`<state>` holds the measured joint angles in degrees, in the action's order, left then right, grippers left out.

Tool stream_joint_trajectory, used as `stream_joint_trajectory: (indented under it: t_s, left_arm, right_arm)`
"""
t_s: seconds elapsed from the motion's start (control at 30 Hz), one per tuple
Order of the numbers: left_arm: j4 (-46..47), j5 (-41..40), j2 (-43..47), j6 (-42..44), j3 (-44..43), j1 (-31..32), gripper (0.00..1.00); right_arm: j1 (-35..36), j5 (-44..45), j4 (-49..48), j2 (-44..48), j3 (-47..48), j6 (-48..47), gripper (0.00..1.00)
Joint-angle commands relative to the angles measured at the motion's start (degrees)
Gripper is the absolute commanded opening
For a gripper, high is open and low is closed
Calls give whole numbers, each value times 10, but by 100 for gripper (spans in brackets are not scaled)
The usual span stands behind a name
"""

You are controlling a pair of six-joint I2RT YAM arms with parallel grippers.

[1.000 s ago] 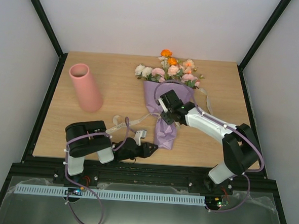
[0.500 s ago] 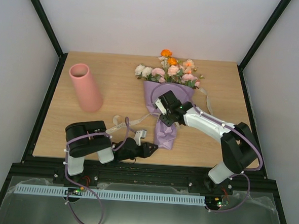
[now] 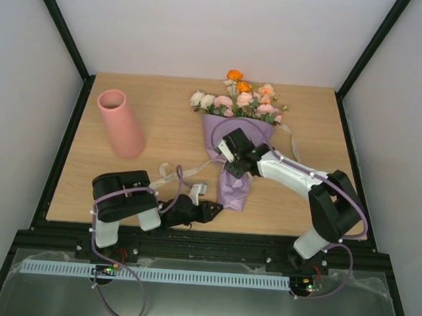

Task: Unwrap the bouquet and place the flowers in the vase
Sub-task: Untie the ribbon from the wrapping paper.

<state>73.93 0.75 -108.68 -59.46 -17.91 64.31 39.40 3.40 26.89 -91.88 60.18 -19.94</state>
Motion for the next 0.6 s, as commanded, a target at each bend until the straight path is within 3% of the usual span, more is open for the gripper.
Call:
stream_joint_trajectory:
  t_s: [0.0, 0.13, 0.33, 0.57]
  left_arm:
    - [-42, -11, 2, 11, 9, 5, 47]
    - [-42, -11, 0, 13, 7, 5, 47]
    - [-44, -11, -3, 12, 6, 5, 47]
    - [-47, -10, -13, 12, 0, 5, 47]
  right_arm:
    - [2, 23, 2, -22, 3, -11, 37]
    - [2, 26, 0, -25, 5, -9, 33]
    - [2, 31, 12, -7, 16, 4, 3]
    - [7, 24, 6, 21, 23, 21, 4]
